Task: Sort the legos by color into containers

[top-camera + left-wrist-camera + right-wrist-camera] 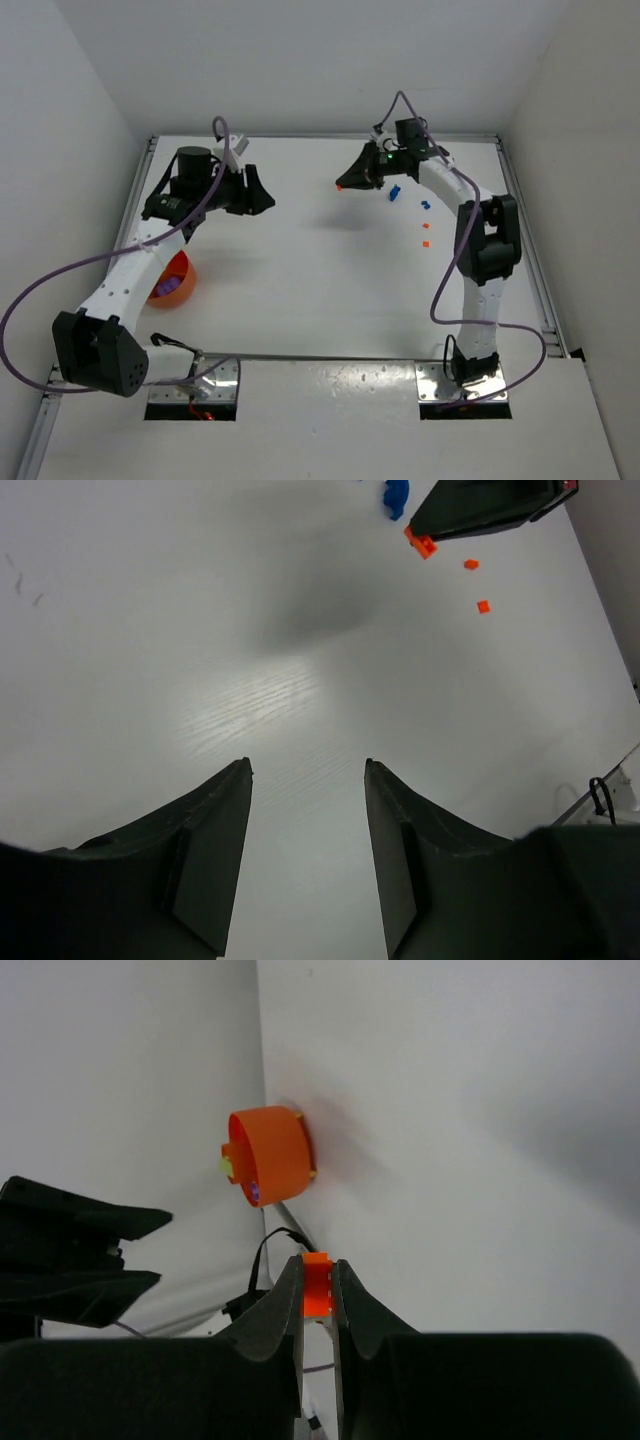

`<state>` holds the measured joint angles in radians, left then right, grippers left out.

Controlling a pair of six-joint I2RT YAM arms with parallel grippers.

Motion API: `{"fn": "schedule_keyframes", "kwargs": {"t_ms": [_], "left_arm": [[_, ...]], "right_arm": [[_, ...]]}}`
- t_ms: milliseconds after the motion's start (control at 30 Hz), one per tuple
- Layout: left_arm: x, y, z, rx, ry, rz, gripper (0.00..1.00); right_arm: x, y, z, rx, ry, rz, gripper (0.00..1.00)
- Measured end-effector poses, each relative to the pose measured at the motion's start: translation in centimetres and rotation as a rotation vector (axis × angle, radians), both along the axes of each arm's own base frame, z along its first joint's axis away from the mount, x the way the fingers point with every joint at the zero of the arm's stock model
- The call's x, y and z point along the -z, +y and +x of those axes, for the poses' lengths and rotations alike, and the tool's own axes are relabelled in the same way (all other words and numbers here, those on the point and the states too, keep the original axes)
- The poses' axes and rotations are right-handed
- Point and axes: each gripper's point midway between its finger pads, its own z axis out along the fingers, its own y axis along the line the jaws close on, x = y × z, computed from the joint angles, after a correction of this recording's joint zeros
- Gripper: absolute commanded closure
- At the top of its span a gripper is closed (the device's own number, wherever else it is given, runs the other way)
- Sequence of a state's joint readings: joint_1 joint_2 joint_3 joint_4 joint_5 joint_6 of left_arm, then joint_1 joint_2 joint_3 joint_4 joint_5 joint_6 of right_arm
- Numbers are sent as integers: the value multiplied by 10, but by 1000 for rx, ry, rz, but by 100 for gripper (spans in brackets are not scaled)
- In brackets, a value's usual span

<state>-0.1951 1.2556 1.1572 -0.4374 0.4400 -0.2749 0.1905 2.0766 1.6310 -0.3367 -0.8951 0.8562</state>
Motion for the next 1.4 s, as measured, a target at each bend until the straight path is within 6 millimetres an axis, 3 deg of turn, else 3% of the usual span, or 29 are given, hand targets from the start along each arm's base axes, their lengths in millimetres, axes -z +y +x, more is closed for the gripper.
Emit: {"fn": "schedule_keyframes", "kwargs": {"t_ms": [200,333,733,1100,1400], "left_arm": [[21,-31,27,19,83,-49,46],[26,-53,38,52,103,-53,46],[7,-72,63,54,66,-109,46],[18,-80,68,70,93,-111,52],[18,-73,77,17,78,-78,58]], "right_arm": [[-32,69,-10,-26,-35,-14,100],[-45,95,-16,-23,-65,-45,100],[-29,92,-10,51,-17,-118,100],[-46,102,-9,16,-56,-37,100],[-57,108,-9,-19,-86,20,100]]}}
